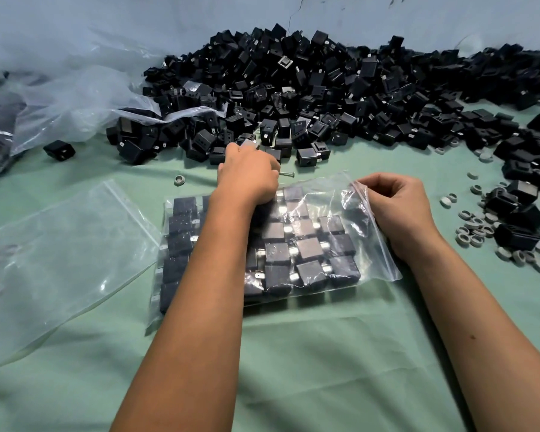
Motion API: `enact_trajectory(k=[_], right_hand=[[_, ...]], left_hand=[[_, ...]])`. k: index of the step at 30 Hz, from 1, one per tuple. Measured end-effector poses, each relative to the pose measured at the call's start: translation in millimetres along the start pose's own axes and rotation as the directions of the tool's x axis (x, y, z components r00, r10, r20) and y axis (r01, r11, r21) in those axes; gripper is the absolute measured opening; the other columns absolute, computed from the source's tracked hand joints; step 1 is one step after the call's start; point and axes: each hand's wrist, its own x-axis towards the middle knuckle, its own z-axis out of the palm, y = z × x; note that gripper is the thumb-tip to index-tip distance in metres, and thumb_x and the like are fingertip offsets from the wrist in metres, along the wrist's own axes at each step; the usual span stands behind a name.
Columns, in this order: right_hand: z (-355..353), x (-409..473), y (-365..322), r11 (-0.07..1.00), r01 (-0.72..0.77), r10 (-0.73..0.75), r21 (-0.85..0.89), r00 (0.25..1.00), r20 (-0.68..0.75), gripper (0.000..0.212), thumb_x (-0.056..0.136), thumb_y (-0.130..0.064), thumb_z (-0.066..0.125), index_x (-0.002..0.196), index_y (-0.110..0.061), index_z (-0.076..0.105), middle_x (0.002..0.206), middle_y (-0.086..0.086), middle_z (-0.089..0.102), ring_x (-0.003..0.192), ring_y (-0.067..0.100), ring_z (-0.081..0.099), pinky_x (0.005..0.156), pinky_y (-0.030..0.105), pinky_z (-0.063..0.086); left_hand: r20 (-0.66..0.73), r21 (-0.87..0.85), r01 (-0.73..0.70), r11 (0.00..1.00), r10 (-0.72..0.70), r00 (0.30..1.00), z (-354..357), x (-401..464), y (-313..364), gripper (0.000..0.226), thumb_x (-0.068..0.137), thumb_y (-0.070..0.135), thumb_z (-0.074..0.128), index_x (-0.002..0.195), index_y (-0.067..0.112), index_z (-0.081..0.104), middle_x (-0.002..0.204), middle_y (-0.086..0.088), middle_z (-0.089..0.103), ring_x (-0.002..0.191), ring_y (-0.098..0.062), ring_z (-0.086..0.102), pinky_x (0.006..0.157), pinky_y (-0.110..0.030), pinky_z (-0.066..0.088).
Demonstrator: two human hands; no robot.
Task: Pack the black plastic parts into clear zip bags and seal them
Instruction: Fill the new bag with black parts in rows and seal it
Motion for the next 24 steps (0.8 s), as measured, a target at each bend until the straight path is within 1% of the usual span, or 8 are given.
enact_trajectory(k=[5, 9, 11, 14, 16, 18, 21, 24], right_hand=[[0.6, 0.6, 0.5, 1.000, -0.003, 0.002, -0.004, 1.000, -0.003, 0.009, 0.085, -0.019, 0.084, 0.077, -0.017, 0.080, 0.071, 0.004, 0.076, 0.060, 0.013, 0.067, 0.058, 0.030, 0.058], [1.2, 1.3, 2.0, 1.000, -0.002, 0.002, -0.005, 1.000, 0.003, 0.009, 0.086, -0.018, 0.083, 0.077, -0.016, 0.080, 0.071, 0.004, 0.076, 0.061, 0.013, 0.068, 0.059, 0.030, 0.058], [1.5, 1.2, 2.1, 1.000, 0.000, 0.000, -0.005, 1.000, 0.010, 0.009, 0.086, -0.018, 0.083, 0.078, -0.016, 0.080, 0.071, 0.004, 0.076, 0.061, 0.013, 0.068, 0.060, 0.030, 0.057], [1.3, 0.8, 2.4, 1.000, 0.003, -0.003, -0.006, 1.000, 0.004, 0.009, 0.086, -0.018, 0.083, 0.077, -0.016, 0.080, 0.071, 0.004, 0.076, 0.062, 0.014, 0.068, 0.061, 0.031, 0.058], [1.5, 0.9, 2.1, 1.000, 0.002, -0.002, -0.005, 1.000, -0.004, 0.010, 0.086, -0.018, 0.083, 0.077, -0.015, 0.079, 0.072, 0.005, 0.076, 0.063, 0.014, 0.068, 0.064, 0.033, 0.059], [1.9, 0.6, 1.5, 1.000, 0.000, 0.000, 0.002, 1.000, -0.006, 0.009, 0.086, -0.018, 0.083, 0.078, -0.015, 0.079, 0.072, 0.005, 0.076, 0.063, 0.015, 0.068, 0.064, 0.034, 0.059], [1.9, 0.3, 1.4, 1.000, -0.001, 0.001, 0.011, 1.000, -0.011, 0.010, 0.086, -0.018, 0.083, 0.077, -0.015, 0.079, 0.071, 0.004, 0.076, 0.061, 0.014, 0.067, 0.061, 0.033, 0.058], [1.1, 2.7, 3.0, 1.000, 0.013, -0.012, 0.015, 0.998, -0.062, 0.010, 0.087, -0.015, 0.080, 0.078, -0.017, 0.079, 0.074, 0.003, 0.077, 0.062, 0.013, 0.066, 0.061, 0.033, 0.057]], left_hand=[[-0.051, -0.082, -0.017, 0.997, 0.013, 0.999, 5.4, 5.6, 2.4, 0.030, 0.106, 0.030, 0.049, 0.129, 0.036, 0.067, 0.145, -0.013, 0.045, 0.140, -0.033, 0.025, 0.117, -0.050, 0.026], [0.118, -0.090, -0.042, 0.995, 0.052, 0.992, 8.1, 10.0, 0.9, 0.047, 0.109, 0.038, 0.042, 0.156, 0.038, 0.039, 0.172, -0.007, 0.007, 0.157, -0.030, -0.002, 0.126, -0.048, 0.005], [0.176, -0.025, -0.042, 0.999, 0.046, 0.983, 7.8, 11.9, 0.3, 0.044, 0.110, 0.042, 0.038, 0.153, 0.036, 0.044, 0.172, -0.003, 0.002, 0.158, -0.029, -0.008, 0.126, -0.047, 0.000], [0.106, -0.049, -0.023, 0.999, 0.028, 0.994, 5.7, 11.3, 0.8, 0.034, 0.108, 0.041, 0.045, 0.132, 0.034, 0.067, 0.169, -0.004, 0.023, 0.156, -0.028, 0.007, 0.127, -0.051, 0.011], [0.007, -0.111, -0.012, 0.994, 0.013, 1.000, 4.8, 8.9, 0.5, 0.026, 0.104, 0.041, 0.054, 0.117, 0.032, 0.076, 0.156, -0.004, 0.042, 0.147, -0.028, 0.023, 0.122, -0.053, 0.023], [-0.075, -0.130, -0.001, 0.992, -0.009, 0.997, 4.2, 5.8, 1.1, 0.020, 0.101, 0.036, 0.063, 0.112, 0.030, 0.079, 0.143, -0.001, 0.052, 0.135, -0.026, 0.037, 0.115, -0.051, 0.036], [-0.081, -0.214, -0.004, 0.977, -0.013, 0.997, 1.0, 1.6, 3.8, 0.016, 0.096, 0.022, 0.072, 0.107, 0.029, 0.081, 0.120, 0.001, 0.068, 0.108, -0.020, 0.064, 0.098, -0.042, 0.054], [-0.119, -0.288, -0.075, 0.955, 0.042, 0.992, -4.0, -2.1, 10.2, 0.017, 0.093, 0.017, 0.075, 0.107, 0.025, 0.081, 0.097, 0.006, 0.070, 0.087, -0.009, 0.064, 0.095, -0.038, 0.056]])
